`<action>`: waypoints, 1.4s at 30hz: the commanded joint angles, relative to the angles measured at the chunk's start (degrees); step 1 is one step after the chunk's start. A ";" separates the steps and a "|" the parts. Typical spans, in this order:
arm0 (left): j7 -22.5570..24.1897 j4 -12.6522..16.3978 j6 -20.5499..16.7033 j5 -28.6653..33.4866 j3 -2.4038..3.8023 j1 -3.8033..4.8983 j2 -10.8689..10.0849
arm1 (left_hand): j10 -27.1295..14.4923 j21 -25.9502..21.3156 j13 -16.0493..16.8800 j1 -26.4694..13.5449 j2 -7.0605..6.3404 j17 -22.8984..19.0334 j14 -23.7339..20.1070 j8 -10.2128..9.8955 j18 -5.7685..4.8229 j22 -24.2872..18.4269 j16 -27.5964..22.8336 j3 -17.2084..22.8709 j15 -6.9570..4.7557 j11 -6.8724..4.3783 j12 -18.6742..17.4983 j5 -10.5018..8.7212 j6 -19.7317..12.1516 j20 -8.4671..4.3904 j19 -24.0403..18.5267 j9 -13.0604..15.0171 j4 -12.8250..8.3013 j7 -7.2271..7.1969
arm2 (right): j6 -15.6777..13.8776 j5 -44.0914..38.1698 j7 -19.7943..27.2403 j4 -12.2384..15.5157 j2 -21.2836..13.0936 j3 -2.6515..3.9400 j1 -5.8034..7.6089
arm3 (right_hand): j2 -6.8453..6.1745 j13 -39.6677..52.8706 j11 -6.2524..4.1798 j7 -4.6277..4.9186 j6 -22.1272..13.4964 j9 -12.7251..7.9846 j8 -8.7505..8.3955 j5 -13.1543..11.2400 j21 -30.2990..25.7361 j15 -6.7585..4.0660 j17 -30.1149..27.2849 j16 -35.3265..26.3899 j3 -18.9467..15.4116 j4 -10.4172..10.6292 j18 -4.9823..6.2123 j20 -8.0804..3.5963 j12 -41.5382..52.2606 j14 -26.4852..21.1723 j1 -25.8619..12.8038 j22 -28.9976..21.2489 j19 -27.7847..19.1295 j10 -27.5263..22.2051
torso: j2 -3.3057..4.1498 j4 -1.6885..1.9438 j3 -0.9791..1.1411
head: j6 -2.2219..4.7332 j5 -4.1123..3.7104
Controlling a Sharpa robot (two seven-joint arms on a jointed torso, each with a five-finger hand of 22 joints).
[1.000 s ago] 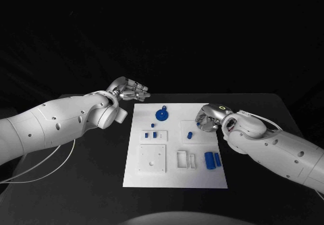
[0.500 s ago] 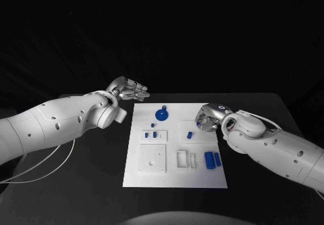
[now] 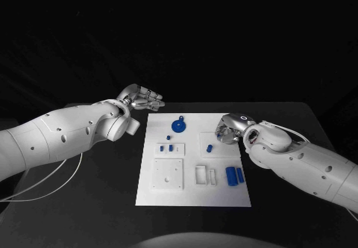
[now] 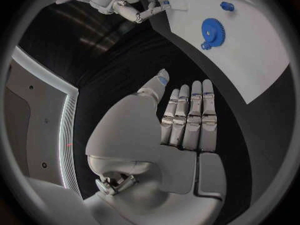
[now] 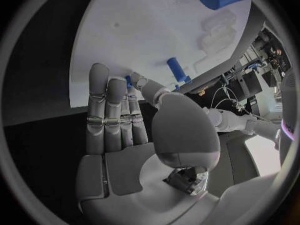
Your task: Assemble the parts on the task board
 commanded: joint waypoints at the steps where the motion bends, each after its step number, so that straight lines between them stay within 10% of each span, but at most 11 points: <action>1: 0.02 -0.04 0.62 0.38 0.06 0.09 0.16 | -0.41 0.24 0.02 0.00 0.70 -0.08 -0.21 -0.08 0.10 -0.05 -0.25 -0.21 0.16 -0.19 0.11 -0.34 -0.21 -0.16 0.36 0.03 -0.01 -0.12 | 0.83 -1.75 -1.29 -0.27 0.26 -0.51 -0.51 | 0.74 0.36 0.17 0.14 0.40 0.35 0.23 -0.22 0.43 -0.53 0.10 -0.20 0.27 -0.62 -0.26 -0.39 0.20 0.09 0.01 0.95 -0.25 0.42 | -0.01 0.00 -0.01 | -0.02 -0.03; 15: -0.38 -1.11 0.87 0.38 0.06 0.09 0.42 | -0.44 0.26 0.02 0.12 0.72 -0.08 -0.24 -0.11 0.10 -0.26 -0.26 -0.18 0.16 -0.18 0.12 -0.34 -0.13 -0.16 0.37 0.03 -0.06 -0.13 | -1.56 -2.02 -2.39 -0.14 -0.16 -0.48 -0.50 | 0.77 0.42 -0.08 -0.16 1.09 1.18 0.23 -0.85 0.06 -0.93 0.27 -0.55 1.81 -1.26 -0.13 -0.73 0.20 0.36 -0.53 3.89 -0.12 1.33 | -0.07 -0.05 0.04 | 0.06 -0.13; 31: -0.40 -3.00 1.13 0.38 0.05 0.08 1.24 | -0.47 0.32 0.02 0.20 0.90 -0.08 -0.24 -0.10 0.09 -0.65 -0.25 -0.07 0.16 -0.18 0.11 -0.34 -0.10 -0.18 0.43 0.03 0.01 -0.14 | -2.02 5.15 -0.70 3.42 -2.24 3.88 -0.08 | 0.89 0.39 -0.13 -0.19 1.11 1.56 0.23 -0.24 -0.98 -1.06 0.32 -0.83 1.71 -1.32 -0.18 -0.87 0.22 0.45 -0.89 6.18 0.33 1.39 | -0.39 -0.15 -0.10 | 0.36 -0.24; 42: -0.07 -3.94 1.04 0.57 0.03 0.04 2.13 | -0.48 0.36 0.02 0.20 0.98 -0.07 -0.23 -0.10 0.11 -0.87 -0.24 -0.02 0.15 -0.18 0.12 -0.34 -0.11 -0.19 0.46 0.03 0.01 -0.14 | -2.05 8.99 0.59 8.26 -2.96 4.69 -0.51 | 1.38 0.37 -0.12 -0.17 1.03 1.71 0.24 0.19 -1.99 -1.06 0.30 -0.92 0.97 -1.74 -0.06 -0.86 0.21 0.50 -1.01 7.63 0.67 1.32 | -1.18 -0.35 -0.37 | 0.25 1.13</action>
